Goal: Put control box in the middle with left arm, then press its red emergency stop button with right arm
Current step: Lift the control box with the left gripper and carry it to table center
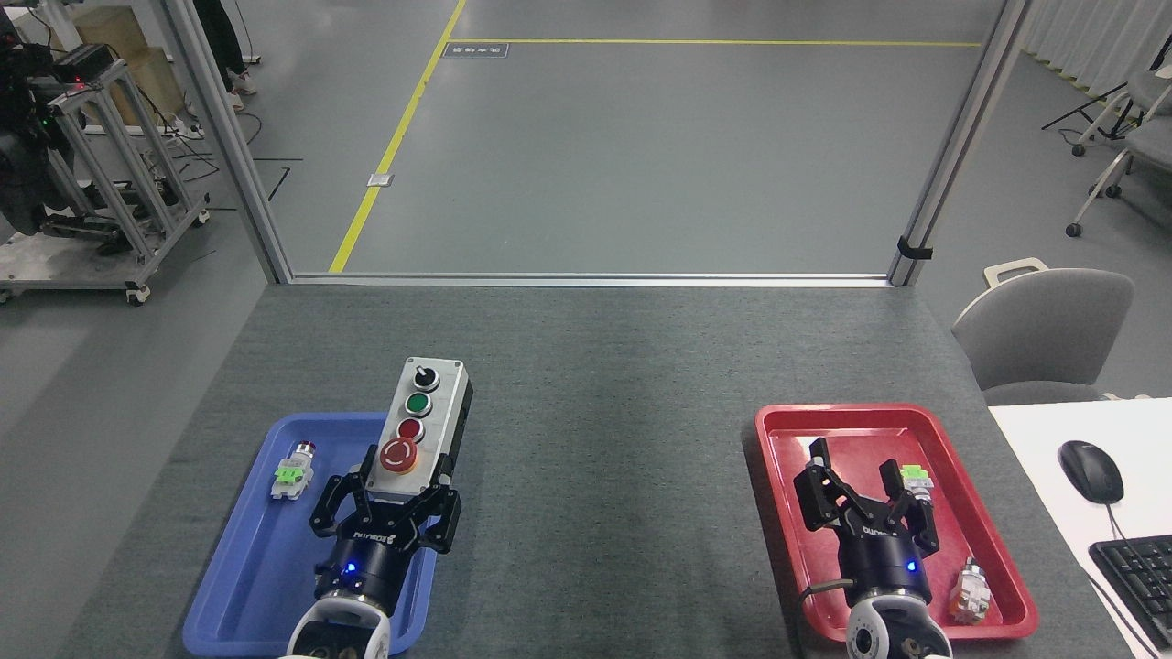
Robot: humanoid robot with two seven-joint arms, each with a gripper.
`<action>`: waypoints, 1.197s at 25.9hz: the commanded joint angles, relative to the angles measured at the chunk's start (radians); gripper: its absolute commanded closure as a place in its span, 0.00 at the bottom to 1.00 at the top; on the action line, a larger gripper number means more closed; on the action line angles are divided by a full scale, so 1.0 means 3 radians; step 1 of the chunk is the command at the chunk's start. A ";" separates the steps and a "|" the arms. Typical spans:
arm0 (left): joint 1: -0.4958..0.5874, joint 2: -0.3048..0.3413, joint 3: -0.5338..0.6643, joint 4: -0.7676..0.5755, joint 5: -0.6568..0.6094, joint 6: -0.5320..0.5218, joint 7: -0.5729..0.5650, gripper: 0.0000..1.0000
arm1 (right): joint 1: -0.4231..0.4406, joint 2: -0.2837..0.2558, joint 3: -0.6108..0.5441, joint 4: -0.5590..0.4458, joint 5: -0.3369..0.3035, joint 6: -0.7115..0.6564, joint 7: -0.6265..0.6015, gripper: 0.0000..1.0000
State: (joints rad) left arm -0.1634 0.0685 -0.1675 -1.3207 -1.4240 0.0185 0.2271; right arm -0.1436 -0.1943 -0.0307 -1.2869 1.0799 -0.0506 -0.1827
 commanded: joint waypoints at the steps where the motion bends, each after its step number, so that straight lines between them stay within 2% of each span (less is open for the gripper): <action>1: -0.0074 -0.0193 -0.0127 0.0030 -0.0029 0.0000 -0.0036 1.00 | -0.0002 -0.0002 0.0000 0.0000 0.0000 -0.0005 0.0000 0.00; 7: -0.0115 -0.0412 -0.0418 0.0087 -0.0029 0.0097 -0.0235 1.00 | 0.0003 -0.0002 -0.0005 0.0000 -0.0005 -0.0005 -0.0005 0.00; 13: -0.0110 -0.0504 -0.0878 0.0266 -0.0034 0.0148 -0.0240 1.00 | -0.0002 -0.0002 -0.0005 -0.0005 -0.0010 0.0005 -0.0005 0.00; 17: -0.0125 -0.0627 -0.1068 0.0465 -0.0055 0.0419 -0.0240 1.00 | -0.0002 0.0003 -0.0005 -0.0005 -0.0010 -0.0005 -0.0005 0.00; 31: -0.0156 -0.0673 -0.1400 0.0767 -0.0029 0.0542 -0.0235 1.00 | -0.0027 -0.0012 -0.0061 -0.0005 -0.0010 -0.0005 -0.0005 0.00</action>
State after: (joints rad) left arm -0.2097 -0.1331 -0.5618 -1.1100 -1.4356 0.1753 0.1550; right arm -0.1498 -0.1952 -0.0475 -1.2893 1.0752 -0.0532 -0.1856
